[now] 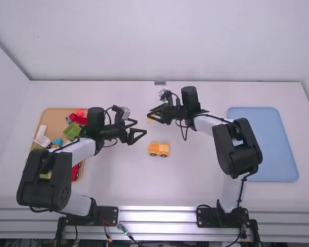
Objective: Assemble lego blocks to make yellow taxi
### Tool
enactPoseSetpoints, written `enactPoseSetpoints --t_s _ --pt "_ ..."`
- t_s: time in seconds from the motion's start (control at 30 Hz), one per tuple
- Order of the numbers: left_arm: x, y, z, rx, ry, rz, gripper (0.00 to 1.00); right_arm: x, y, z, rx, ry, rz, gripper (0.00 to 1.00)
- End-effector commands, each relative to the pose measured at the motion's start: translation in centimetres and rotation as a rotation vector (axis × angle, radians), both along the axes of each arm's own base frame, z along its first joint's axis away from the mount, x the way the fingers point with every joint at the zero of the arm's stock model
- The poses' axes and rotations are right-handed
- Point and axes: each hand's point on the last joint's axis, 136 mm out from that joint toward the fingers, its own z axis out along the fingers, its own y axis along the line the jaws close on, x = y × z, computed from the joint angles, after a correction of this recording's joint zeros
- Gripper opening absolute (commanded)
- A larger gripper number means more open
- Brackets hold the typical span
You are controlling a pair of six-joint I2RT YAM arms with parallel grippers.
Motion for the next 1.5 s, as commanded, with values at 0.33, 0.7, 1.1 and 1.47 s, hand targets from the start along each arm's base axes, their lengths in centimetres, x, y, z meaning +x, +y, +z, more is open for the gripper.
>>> enactPoseSetpoints --t_s 0.33,0.7,1.1,1.47 --pt "4.7 15.1 -5.4 0.359 0.249 0.889 0.99 -2.9 3.3 -1.0 -0.683 -0.286 0.175 0.0" --pt "3.1 25.6 -4.0 0.261 0.462 1.224 0.99 -7.2 7.2 -3.5 -0.79 -0.404 0.341 0.0" --pt "-1.4 26.7 4.1 0.322 0.198 1.286 0.98 -7.9 8.5 -8.5 -0.878 -0.261 0.418 0.0" --pt "-7.0 24.4 8.9 0.228 -0.209 1.286 0.99 -9.9 8.2 -10.2 -0.917 -0.219 0.497 0.0"
